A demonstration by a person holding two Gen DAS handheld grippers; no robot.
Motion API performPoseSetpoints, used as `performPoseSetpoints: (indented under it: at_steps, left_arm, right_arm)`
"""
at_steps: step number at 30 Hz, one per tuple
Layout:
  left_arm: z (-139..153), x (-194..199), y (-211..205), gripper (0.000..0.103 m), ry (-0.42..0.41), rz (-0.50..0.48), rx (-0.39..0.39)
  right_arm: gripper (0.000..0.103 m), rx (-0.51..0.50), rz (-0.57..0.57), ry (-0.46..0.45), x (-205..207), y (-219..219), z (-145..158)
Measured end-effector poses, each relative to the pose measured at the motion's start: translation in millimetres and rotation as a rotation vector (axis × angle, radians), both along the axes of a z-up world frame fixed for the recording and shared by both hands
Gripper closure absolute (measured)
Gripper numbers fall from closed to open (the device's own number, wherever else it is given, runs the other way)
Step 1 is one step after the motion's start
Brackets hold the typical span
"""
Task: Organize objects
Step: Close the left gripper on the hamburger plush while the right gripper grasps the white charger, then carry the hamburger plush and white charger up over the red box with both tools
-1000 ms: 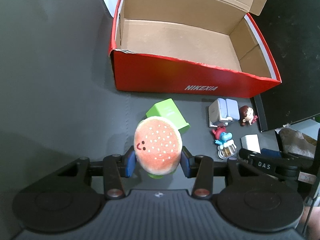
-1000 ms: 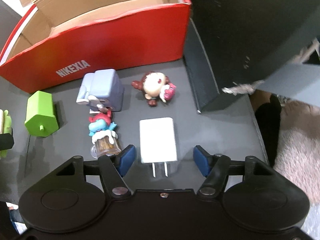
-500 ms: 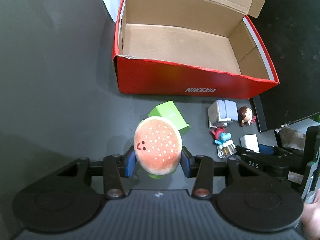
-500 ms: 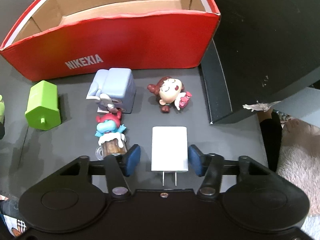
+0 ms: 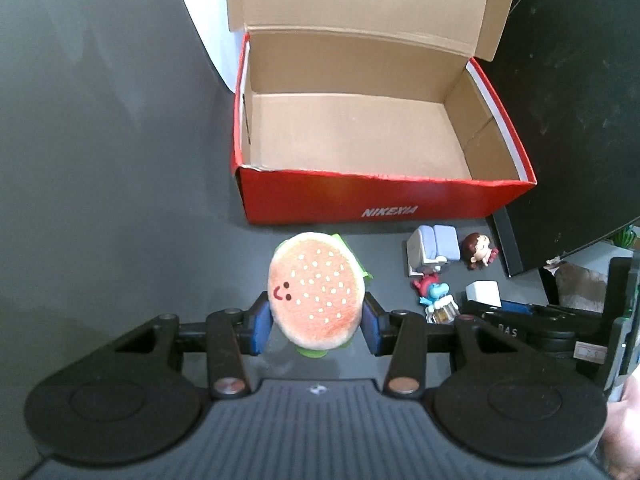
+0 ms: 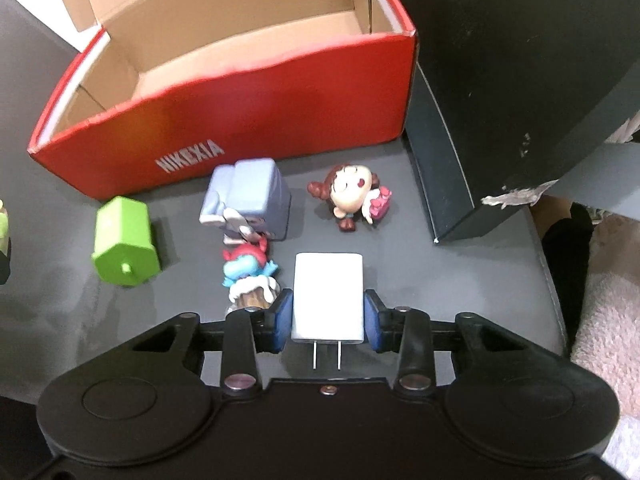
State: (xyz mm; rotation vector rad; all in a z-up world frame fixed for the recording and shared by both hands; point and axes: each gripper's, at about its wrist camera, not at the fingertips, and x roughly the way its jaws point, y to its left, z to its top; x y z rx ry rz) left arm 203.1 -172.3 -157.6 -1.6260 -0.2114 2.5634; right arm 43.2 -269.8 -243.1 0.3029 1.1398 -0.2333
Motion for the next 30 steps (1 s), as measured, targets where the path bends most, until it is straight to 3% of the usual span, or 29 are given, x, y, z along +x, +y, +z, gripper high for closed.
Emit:
performPoseSetpoints:
  at_steps: [10, 15, 30]
  left_arm:
    - [20, 12, 2, 0.058, 0.044, -0.049, -0.014]
    - [34, 16, 2, 0.058, 0.088, -0.052, -0.025]
    - [69, 26, 3, 0.058, 0.208, -0.118, -0.027]
  right_arm:
    - [0.067, 0.059, -0.005, -0.143, -11, -3, 29]
    - [0.067, 0.144, 0.007, -0.227, -21, -6, 54]
    - [0.066, 0.174, 0.023, -0.381, -29, -9, 104]
